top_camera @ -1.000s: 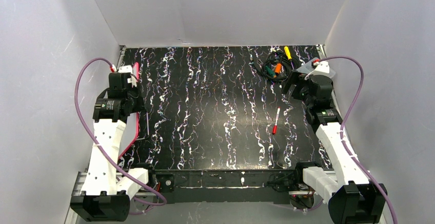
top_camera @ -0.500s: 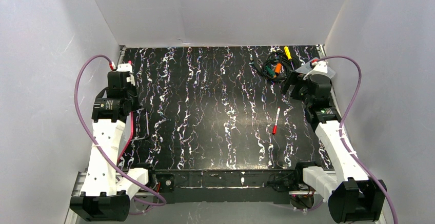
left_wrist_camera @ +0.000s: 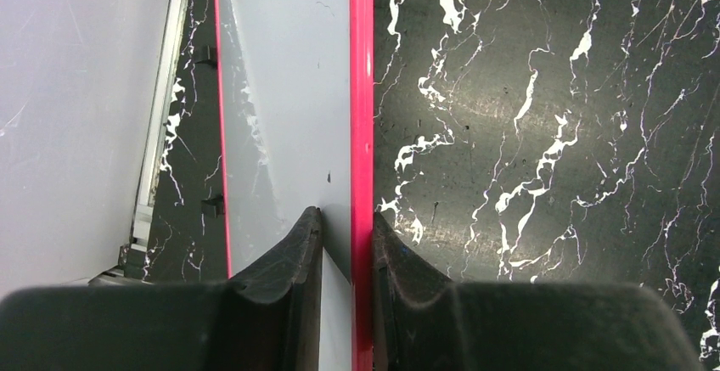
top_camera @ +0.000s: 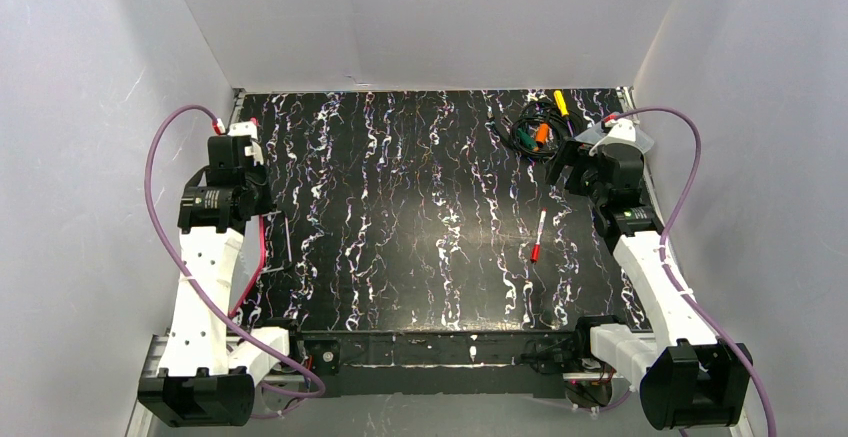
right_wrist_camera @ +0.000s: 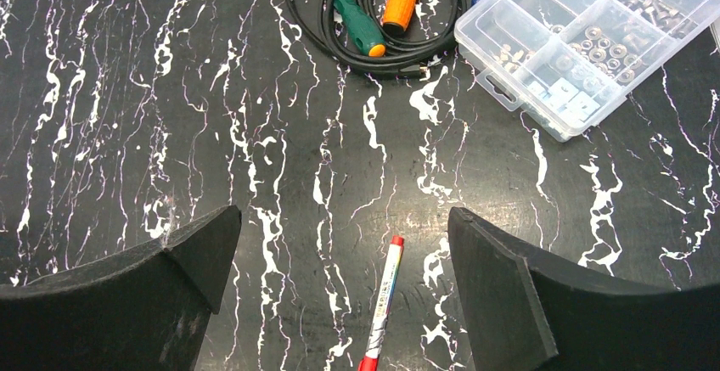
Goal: Write a sentence on the whiteboard
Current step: Move the whiteboard to the center of the board.
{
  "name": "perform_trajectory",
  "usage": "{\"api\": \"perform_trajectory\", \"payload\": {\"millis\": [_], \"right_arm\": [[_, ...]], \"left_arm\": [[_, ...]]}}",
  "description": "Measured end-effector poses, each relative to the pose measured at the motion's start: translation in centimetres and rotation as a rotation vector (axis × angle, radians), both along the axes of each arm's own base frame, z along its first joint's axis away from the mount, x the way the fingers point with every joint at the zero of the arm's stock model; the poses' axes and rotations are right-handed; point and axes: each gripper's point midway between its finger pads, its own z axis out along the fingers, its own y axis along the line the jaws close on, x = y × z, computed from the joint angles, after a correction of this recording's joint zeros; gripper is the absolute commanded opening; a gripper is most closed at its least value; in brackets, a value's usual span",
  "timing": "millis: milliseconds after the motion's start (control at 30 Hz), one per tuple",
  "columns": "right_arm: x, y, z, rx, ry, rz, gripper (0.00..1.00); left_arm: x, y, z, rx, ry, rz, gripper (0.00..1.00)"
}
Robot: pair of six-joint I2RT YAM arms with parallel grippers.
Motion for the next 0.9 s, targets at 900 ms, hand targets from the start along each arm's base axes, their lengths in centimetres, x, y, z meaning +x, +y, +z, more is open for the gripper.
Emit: {"api": "perform_trajectory", "payload": {"millis": [900], "right_arm": [[0.4, 0.0, -0.3, -0.002, 0.026, 0.001, 1.00]], "left_arm": [[4.0, -6.0, -0.8, 0.041, 0.071, -0.070, 0.00]]}}
